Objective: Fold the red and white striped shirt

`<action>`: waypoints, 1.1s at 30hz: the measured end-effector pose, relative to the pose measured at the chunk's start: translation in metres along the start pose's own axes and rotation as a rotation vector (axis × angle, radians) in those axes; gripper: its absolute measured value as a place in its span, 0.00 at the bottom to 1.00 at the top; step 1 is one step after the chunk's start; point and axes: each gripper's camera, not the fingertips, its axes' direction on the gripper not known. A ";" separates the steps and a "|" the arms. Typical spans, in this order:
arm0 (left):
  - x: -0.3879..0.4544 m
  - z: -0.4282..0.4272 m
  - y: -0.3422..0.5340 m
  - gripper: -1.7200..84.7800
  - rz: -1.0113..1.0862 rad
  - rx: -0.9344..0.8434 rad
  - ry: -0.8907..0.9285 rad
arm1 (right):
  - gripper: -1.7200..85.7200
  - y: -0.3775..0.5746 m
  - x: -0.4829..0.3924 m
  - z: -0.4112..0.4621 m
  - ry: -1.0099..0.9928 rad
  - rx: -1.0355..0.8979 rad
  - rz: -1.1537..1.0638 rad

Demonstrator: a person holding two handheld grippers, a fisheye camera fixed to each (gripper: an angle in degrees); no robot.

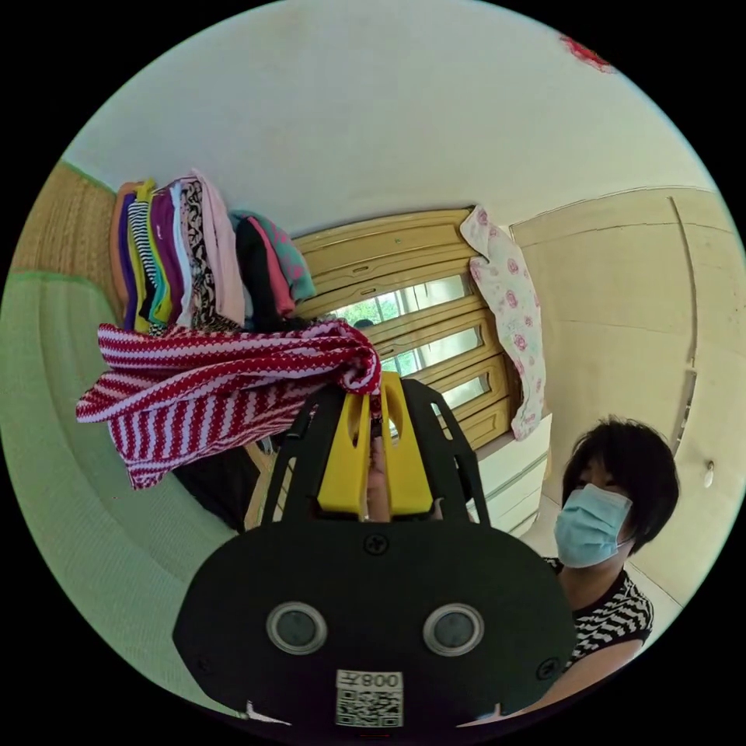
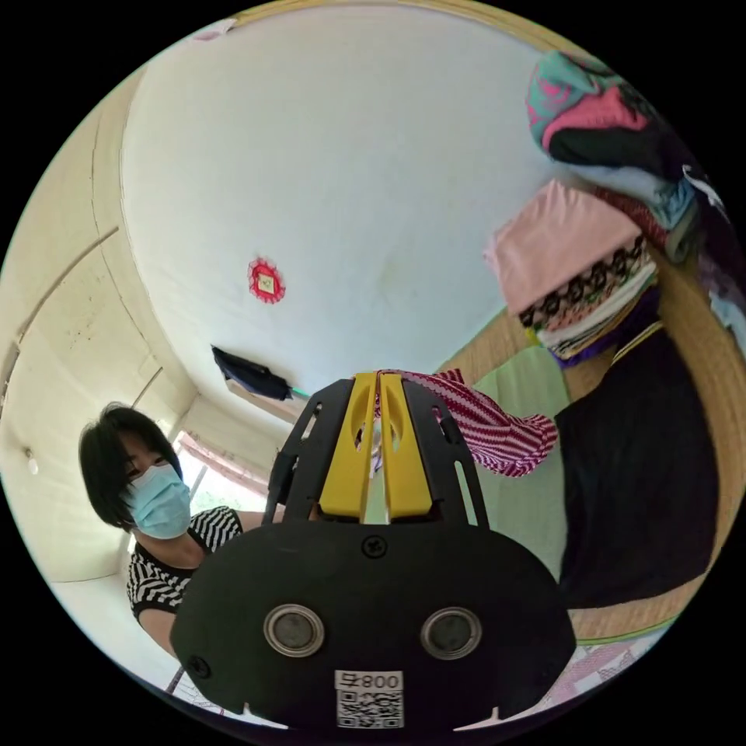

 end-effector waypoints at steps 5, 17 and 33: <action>-0.076 0.109 -0.073 0.05 0.010 -0.124 0.002 | 0.02 -0.072 -0.026 -0.077 0.159 0.042 -0.020; -0.355 0.272 -0.020 0.05 -0.504 -0.381 -0.085 | 0.02 -0.031 0.094 -0.216 0.342 0.034 0.508; -0.485 0.370 -0.054 0.05 -0.533 -0.486 -0.209 | 0.02 -0.037 0.093 -0.286 0.380 -0.003 0.629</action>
